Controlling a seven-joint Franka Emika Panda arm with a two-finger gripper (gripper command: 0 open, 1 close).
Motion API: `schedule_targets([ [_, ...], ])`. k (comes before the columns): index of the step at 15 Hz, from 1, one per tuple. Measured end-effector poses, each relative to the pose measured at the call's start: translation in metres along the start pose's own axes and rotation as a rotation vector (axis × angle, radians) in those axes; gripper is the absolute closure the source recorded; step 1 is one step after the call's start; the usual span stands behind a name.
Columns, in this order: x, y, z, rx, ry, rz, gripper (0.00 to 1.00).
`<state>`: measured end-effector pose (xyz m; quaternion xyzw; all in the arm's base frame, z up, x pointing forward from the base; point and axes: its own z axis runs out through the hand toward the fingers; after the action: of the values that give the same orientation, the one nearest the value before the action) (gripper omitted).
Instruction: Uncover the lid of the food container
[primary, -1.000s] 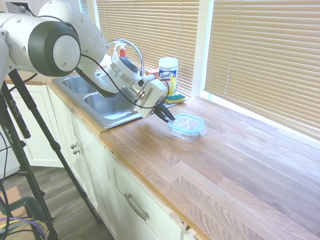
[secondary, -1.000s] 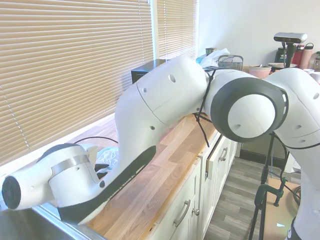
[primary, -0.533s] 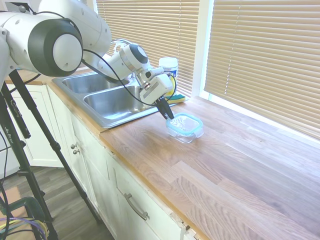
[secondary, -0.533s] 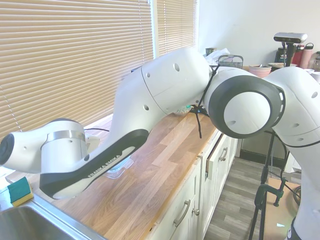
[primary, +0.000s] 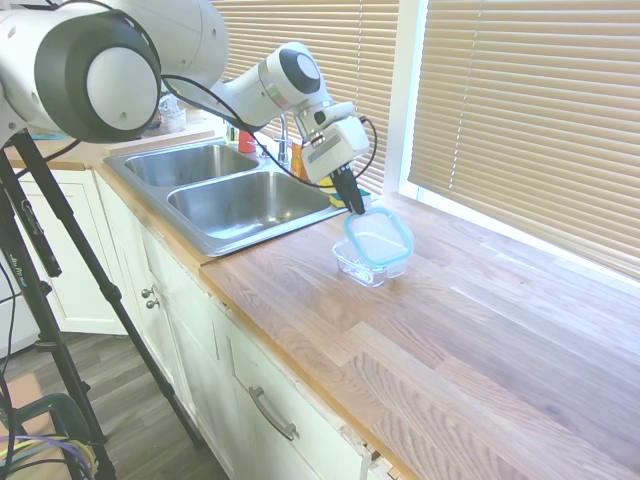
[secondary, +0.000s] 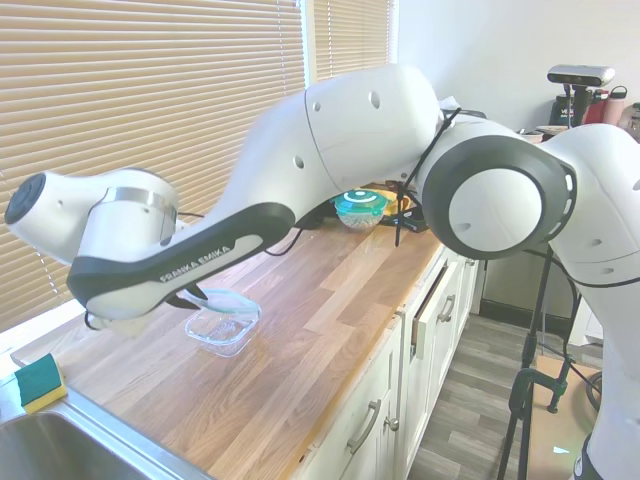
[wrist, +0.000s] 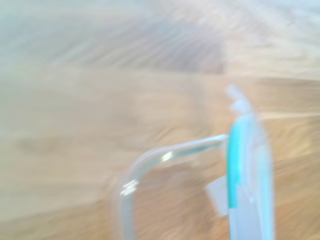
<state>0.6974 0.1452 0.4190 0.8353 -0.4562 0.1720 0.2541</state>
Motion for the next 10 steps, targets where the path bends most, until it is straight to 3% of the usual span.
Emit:
schedule_targets([
  [5,0.060,0.027,-0.004,0.020,-0.017,0.092,1.00],
  [10,0.119,0.056,0.030,0.046,-0.109,0.188,1.00],
])
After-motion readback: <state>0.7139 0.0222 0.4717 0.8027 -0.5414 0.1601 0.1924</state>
